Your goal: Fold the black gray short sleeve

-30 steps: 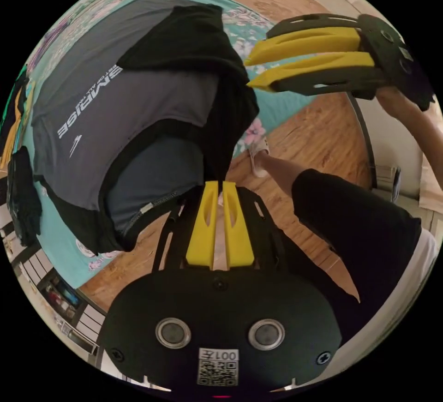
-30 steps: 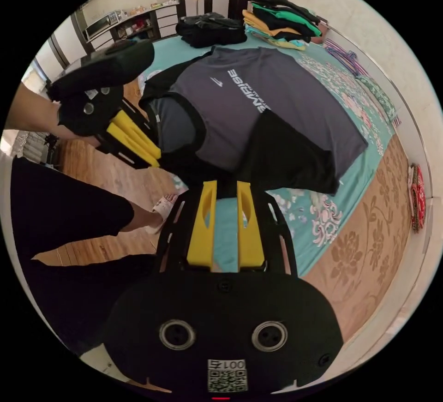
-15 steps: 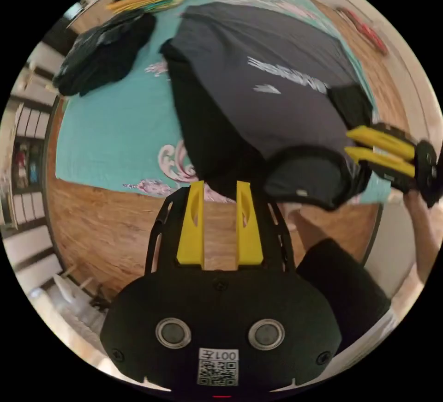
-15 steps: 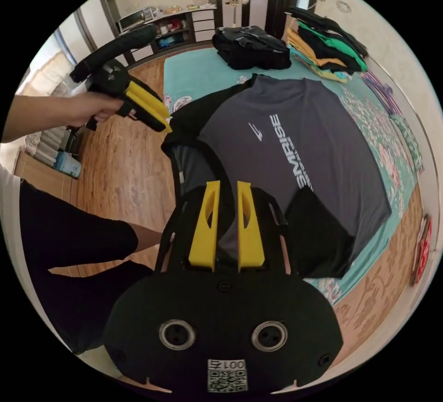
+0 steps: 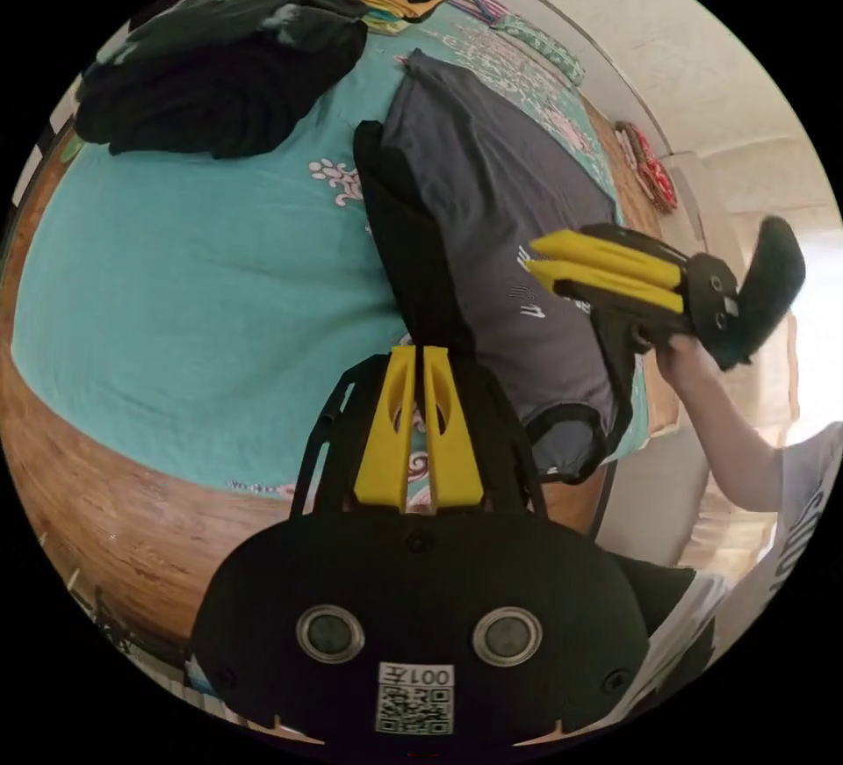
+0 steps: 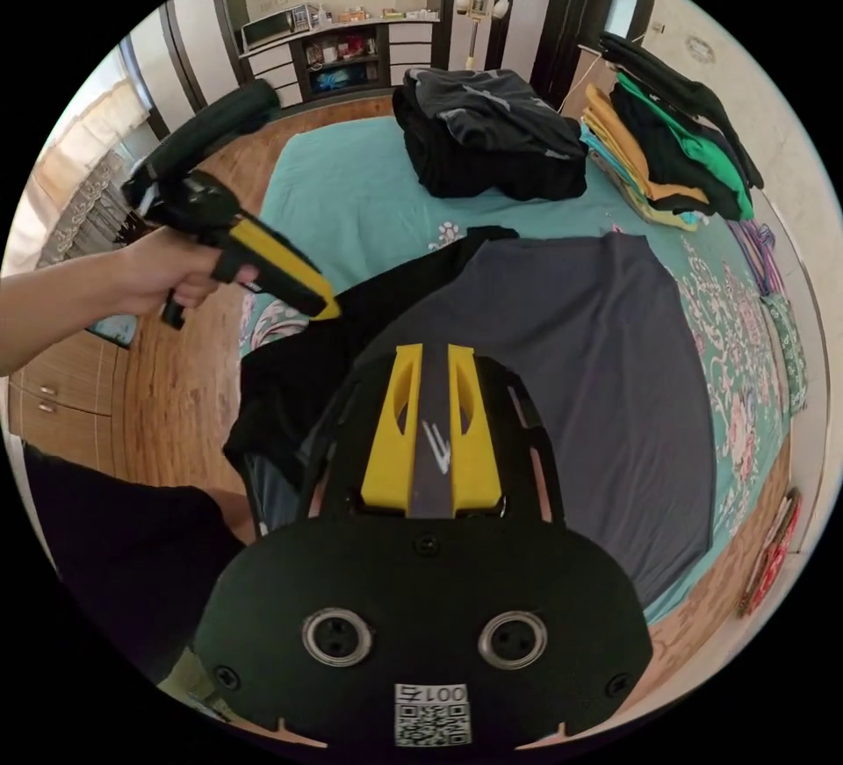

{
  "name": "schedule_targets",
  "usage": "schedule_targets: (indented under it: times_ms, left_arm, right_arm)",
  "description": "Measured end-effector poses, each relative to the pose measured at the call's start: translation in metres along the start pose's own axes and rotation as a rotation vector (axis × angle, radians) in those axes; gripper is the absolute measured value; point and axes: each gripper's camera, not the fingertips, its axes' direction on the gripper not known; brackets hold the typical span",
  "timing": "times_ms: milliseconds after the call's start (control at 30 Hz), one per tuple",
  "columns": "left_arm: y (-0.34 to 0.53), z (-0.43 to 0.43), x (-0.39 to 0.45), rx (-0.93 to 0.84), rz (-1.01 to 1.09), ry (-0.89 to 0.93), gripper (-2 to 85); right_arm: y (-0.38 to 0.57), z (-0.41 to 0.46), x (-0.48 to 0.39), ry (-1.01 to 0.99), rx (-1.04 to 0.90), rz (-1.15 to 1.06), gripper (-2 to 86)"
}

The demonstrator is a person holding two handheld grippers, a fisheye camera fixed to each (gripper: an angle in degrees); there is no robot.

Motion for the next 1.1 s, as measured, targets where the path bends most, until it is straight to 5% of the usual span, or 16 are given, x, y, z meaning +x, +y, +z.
schedule_targets:
  times_ms: [300,467,633,767,1100]
  left_arm:
    - [0.042,-0.107,0.015,-0.047,-0.026,-0.061,-0.8]
    - [0.056,-0.174,0.010,-0.022,-0.060,0.001,-0.7]
    - [0.056,-0.238,-0.007,0.017,-0.048,0.037,3.5]
    - [0.044,-0.282,-0.033,0.074,0.045,0.189,12.7]
    - [-0.006,-0.328,-0.042,0.089,0.273,0.635,13.0]
  right_arm:
    - [-0.163,0.056,0.080,-0.058,0.005,-0.121,12.0]
    - [-0.245,0.135,0.118,-0.232,-0.365,-0.249,6.9]
    - [-0.260,0.104,0.149,-0.364,-0.189,-0.311,2.6]
    - [-0.264,0.088,0.206,-0.714,-0.163,-0.341,1.8]
    - [-0.303,0.080,0.330,-1.032,-0.044,-0.276,1.5]
